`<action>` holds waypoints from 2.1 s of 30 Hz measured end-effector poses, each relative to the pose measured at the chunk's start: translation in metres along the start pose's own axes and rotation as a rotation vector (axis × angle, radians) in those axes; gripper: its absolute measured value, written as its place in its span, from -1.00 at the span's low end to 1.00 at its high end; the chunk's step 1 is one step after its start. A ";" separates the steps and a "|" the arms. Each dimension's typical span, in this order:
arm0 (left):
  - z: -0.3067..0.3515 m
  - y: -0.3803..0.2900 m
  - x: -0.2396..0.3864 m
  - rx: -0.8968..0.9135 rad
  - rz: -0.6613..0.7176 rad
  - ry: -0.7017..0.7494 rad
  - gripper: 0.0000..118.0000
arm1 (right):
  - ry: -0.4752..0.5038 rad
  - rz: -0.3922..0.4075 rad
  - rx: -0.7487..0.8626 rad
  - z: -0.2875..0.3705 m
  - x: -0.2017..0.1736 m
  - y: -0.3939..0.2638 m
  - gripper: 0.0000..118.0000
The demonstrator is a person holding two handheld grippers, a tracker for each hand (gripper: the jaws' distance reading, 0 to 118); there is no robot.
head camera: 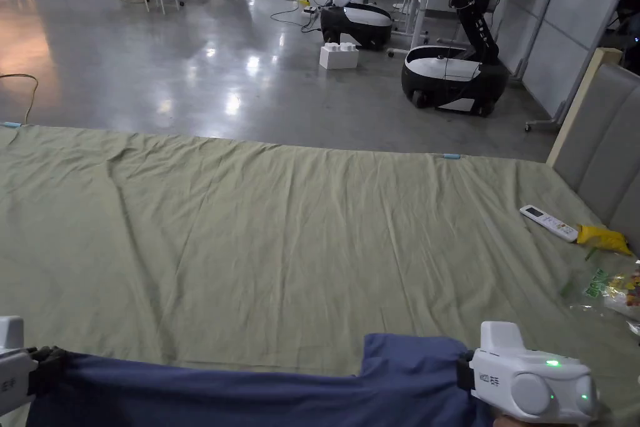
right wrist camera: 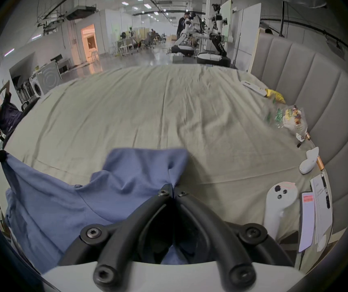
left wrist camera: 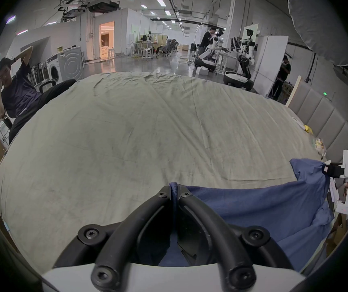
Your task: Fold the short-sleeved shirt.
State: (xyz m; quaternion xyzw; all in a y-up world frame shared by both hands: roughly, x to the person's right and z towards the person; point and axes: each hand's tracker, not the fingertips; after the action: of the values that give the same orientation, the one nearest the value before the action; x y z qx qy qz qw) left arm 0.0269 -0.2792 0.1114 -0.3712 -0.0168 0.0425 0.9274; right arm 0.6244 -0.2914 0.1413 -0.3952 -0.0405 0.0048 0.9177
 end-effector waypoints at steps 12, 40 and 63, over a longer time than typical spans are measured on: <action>0.081 -0.032 -0.020 0.078 -0.002 -0.061 -0.92 | 0.035 0.019 0.083 0.111 0.010 -0.048 -0.99; 0.094 -0.187 -0.045 -0.193 -0.063 -0.017 -0.91 | -0.021 0.108 -0.189 0.111 -0.011 -0.205 -0.98; 0.107 -0.076 0.063 0.357 -0.109 0.026 -0.13 | -0.089 0.025 0.520 0.168 -0.115 -0.071 0.21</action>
State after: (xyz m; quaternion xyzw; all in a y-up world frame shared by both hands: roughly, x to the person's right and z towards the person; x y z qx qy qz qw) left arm 0.0884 -0.2549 0.2409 -0.1998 -0.0171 -0.0100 0.9796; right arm 0.4953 -0.2231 0.2991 -0.1462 -0.0730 0.0439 0.9856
